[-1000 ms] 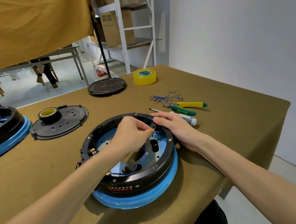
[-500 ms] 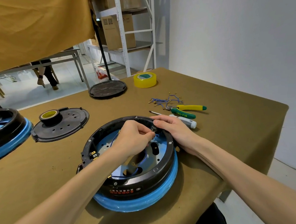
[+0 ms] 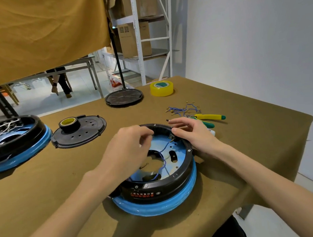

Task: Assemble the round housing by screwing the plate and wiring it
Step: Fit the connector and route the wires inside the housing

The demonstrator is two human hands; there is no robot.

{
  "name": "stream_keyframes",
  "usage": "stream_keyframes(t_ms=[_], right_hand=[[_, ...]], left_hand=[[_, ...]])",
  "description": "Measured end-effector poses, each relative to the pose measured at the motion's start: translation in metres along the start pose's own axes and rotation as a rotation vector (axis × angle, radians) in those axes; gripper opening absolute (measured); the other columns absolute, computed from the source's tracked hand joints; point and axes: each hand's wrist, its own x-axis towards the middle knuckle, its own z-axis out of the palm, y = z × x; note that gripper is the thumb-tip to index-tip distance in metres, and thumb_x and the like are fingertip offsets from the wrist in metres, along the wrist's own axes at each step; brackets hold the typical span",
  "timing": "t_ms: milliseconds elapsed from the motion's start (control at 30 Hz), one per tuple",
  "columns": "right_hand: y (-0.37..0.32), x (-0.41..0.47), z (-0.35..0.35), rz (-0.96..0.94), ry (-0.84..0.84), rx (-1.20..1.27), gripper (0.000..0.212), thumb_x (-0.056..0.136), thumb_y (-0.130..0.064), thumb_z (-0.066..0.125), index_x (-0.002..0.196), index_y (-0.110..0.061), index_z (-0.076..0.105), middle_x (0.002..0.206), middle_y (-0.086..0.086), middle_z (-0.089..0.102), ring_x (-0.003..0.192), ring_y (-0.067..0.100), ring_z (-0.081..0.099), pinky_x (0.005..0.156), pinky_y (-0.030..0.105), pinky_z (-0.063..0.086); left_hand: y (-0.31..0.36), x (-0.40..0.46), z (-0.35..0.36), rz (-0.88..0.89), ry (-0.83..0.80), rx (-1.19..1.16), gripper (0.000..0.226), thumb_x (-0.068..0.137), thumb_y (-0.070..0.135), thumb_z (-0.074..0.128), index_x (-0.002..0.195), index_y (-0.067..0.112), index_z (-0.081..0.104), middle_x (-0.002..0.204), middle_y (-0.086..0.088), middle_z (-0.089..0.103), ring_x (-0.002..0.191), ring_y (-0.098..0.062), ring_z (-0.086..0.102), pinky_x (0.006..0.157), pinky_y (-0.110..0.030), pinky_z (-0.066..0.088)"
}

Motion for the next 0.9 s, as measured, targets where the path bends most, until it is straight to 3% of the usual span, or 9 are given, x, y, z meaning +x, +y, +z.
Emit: stream_keyframes(t_ms=[67, 233, 333, 533, 633, 700, 800, 867, 900], right_hand=[[-0.008, 0.001, -0.005, -0.111, -0.053, -0.101, 0.023, 0.095, -0.016, 0.072, 0.116, -0.025, 0.075, 0.114, -0.007, 0.072, 0.104, 0.005, 0.068, 0.092, 0.022, 0.056], [-0.030, 0.005, -0.018, -0.194, -0.289, -0.497, 0.016, 0.086, -0.026, 0.080, 0.095, -0.038, 0.078, 0.123, -0.012, 0.059, 0.117, 0.001, 0.056, 0.088, 0.008, 0.042], [-0.041, 0.008, -0.019, -0.238, -0.333, -0.682, 0.008, 0.089, -0.032, 0.078, 0.094, -0.038, 0.078, 0.123, -0.010, 0.057, 0.115, 0.004, 0.055, 0.095, 0.020, 0.043], [-0.052, 0.017, -0.015, -0.231, -0.347, -0.893, 0.008, 0.094, -0.030, 0.073, 0.095, -0.037, 0.075, 0.126, -0.008, 0.053, 0.109, 0.013, 0.058, 0.095, 0.035, 0.050], [-0.046, 0.026, -0.025, -0.128, -0.379, -0.682, 0.017, 0.089, -0.038, 0.075, 0.106, -0.040, 0.072, 0.124, -0.016, 0.059, 0.107, 0.003, 0.061, 0.094, 0.024, 0.049], [-0.039, 0.035, -0.036, -0.065, -0.205, -0.481, 0.019, 0.089, -0.046, 0.070, 0.107, -0.040, 0.070, 0.117, -0.018, 0.066, 0.103, 0.001, 0.065, 0.094, 0.026, 0.052], [-0.010, 0.063, -0.059, 0.092, 0.052, -0.746, 0.032, 0.095, -0.028, 0.063, 0.126, -0.028, 0.063, 0.132, 0.003, 0.061, 0.120, 0.023, 0.060, 0.102, 0.044, 0.049], [0.007, 0.075, -0.069, 0.330, -0.056, -0.980, 0.055, 0.093, -0.034, 0.064, 0.144, -0.020, 0.049, 0.142, 0.012, 0.052, 0.127, 0.032, 0.053, 0.107, 0.049, 0.044], [0.014, 0.078, -0.071, 0.416, -0.131, -1.021, 0.060, 0.093, -0.043, 0.064, 0.145, -0.017, 0.047, 0.142, 0.012, 0.053, 0.125, 0.032, 0.053, 0.107, 0.048, 0.044]], left_hand=[[-0.015, -0.015, -0.011, 0.007, 0.130, -0.038, 0.020, 0.098, 0.019, 0.063, 0.111, 0.027, 0.075, 0.100, 0.019, 0.068, 0.094, 0.000, 0.060, 0.083, -0.021, 0.050], [-0.046, -0.031, -0.002, -0.261, 0.138, -0.124, 0.030, 0.098, 0.017, 0.063, 0.126, 0.026, 0.069, 0.125, 0.015, 0.055, 0.127, -0.009, 0.046, 0.103, -0.026, 0.033], [-0.049, -0.028, 0.006, -0.313, 0.187, -0.279, 0.038, 0.096, 0.006, 0.061, 0.127, 0.026, 0.070, 0.137, 0.013, 0.053, 0.128, -0.004, 0.044, 0.109, -0.025, 0.034], [-0.053, -0.004, 0.006, -0.377, 0.187, -0.344, 0.040, 0.091, -0.004, 0.059, 0.116, 0.023, 0.076, 0.141, 0.005, 0.061, 0.133, -0.017, 0.052, 0.115, -0.038, 0.043], [-0.050, 0.000, 0.010, -0.352, 0.144, -0.273, 0.033, 0.095, 0.006, 0.063, 0.121, 0.023, 0.073, 0.143, 0.002, 0.059, 0.133, -0.021, 0.053, 0.114, -0.043, 0.043], [-0.048, 0.002, 0.013, -0.338, 0.126, -0.226, 0.030, 0.097, 0.014, 0.063, 0.125, 0.022, 0.071, 0.144, 0.001, 0.058, 0.133, -0.021, 0.052, 0.114, -0.044, 0.042], [-0.043, 0.008, 0.013, -0.397, 0.120, -0.297, 0.027, 0.100, 0.025, 0.059, 0.124, 0.022, 0.071, 0.134, -0.001, 0.063, 0.120, -0.024, 0.060, 0.101, -0.043, 0.051], [-0.040, 0.009, 0.013, -0.428, 0.136, -0.358, 0.028, 0.101, 0.028, 0.056, 0.125, 0.022, 0.069, 0.124, -0.003, 0.066, 0.110, -0.026, 0.065, 0.091, -0.042, 0.054], [-0.039, 0.007, 0.014, -0.421, 0.157, -0.351, 0.029, 0.101, 0.025, 0.056, 0.127, 0.022, 0.068, 0.124, -0.002, 0.067, 0.111, -0.025, 0.064, 0.095, -0.043, 0.054]])
